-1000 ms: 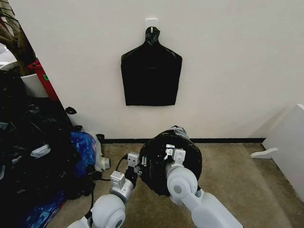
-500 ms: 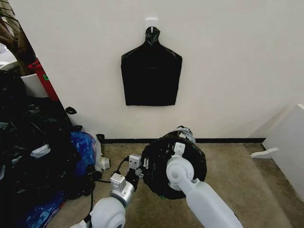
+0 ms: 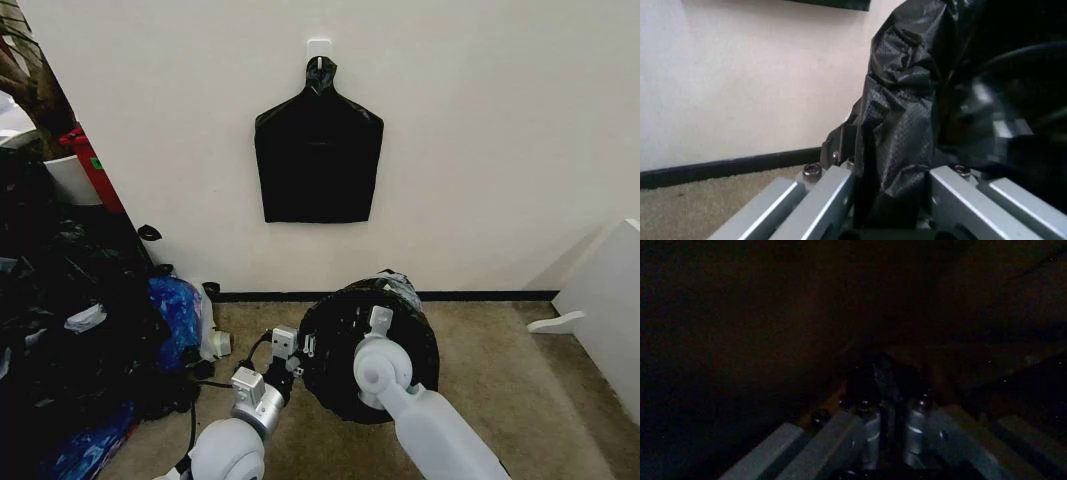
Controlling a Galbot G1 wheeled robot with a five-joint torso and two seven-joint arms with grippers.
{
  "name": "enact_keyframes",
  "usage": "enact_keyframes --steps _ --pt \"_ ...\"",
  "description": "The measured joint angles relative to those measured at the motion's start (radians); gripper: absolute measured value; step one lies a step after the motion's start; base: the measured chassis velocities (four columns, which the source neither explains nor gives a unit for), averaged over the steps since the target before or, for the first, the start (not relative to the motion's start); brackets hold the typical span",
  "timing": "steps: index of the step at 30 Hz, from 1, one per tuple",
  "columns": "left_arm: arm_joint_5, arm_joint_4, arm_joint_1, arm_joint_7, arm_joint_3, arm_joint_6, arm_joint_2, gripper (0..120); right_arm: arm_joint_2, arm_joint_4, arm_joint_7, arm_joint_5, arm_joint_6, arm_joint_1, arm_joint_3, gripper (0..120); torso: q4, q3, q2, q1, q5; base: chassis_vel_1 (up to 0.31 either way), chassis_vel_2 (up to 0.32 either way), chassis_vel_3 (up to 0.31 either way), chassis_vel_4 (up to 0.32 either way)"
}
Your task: Place the garbage bag over the trash bin.
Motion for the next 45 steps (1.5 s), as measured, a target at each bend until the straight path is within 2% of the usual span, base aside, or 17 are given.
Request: enact_keyframes --steps 4,15,25,33,36,39,41,45 --pt "-0.019 0.001 -0.004 -0.013 -0.005 0.006 -0.003 0 -0.001 0.031 0.002 -0.004 -0.011 -0.016 -0.015 0 -0.0001 0.000 0.000 0.000 0.0001 0.000 0.000 0.000 0.000" --pt "-0.059 -0.042 0.003 -0.017 -0.013 0.024 0.009 0 -0.007 -0.087 -0.013 -0.022 -0.014 -0.024 0.080 0 -0.0002 0.000 0.000 0.000 0.0001 0.000 0.000 0.000 0.000" --pt "-0.076 -0.069 0.020 -0.022 -0.007 0.044 0.010 0 -0.004 -0.093 -0.018 -0.036 -0.010 -0.029 0.085 0 0.0000 0.000 0.000 0.000 0.0001 0.000 0.000 0.000 0.000" --pt "-0.083 -0.042 0.015 -0.033 -0.012 0.046 0.008 0 -0.026 0.035 -0.004 -0.013 -0.015 -0.056 0.049 0 0.0000 0.000 0.000 0.000 0.0001 0.000 0.000 0.000 0.000" --pt "-0.117 -0.020 0.003 -0.052 -0.014 0.053 0.000 0 -0.034 0.088 -0.002 -0.006 -0.022 -0.073 0.028 0 -0.0001 0.000 0.000 0.000 0.0000 0.000 0.000 0.000 0.000" --pt "-0.159 -0.008 -0.003 -0.070 -0.017 0.063 -0.005 0 -0.042 0.126 -0.009 -0.005 -0.028 -0.087 0.012 0 0.0000 0.000 0.000 0.000 0.0000 0.000 0.000 0.000 0.000" --pt "-0.246 0.001 -0.012 -0.112 -0.024 0.089 -0.011 0 -0.059 0.187 -0.035 -0.007 -0.041 -0.115 -0.005 0 -0.0001 0.000 0.000 0.000 0.0000 0.000 0.000 0.000 0.000" --pt "-0.315 0.008 -0.023 -0.150 -0.030 0.106 -0.017 0 -0.074 0.243 -0.057 -0.007 -0.061 -0.141 -0.010 0 0.0000 0.000 0.000 0.000 0.0001 0.000 0.000 0.000 0.000"
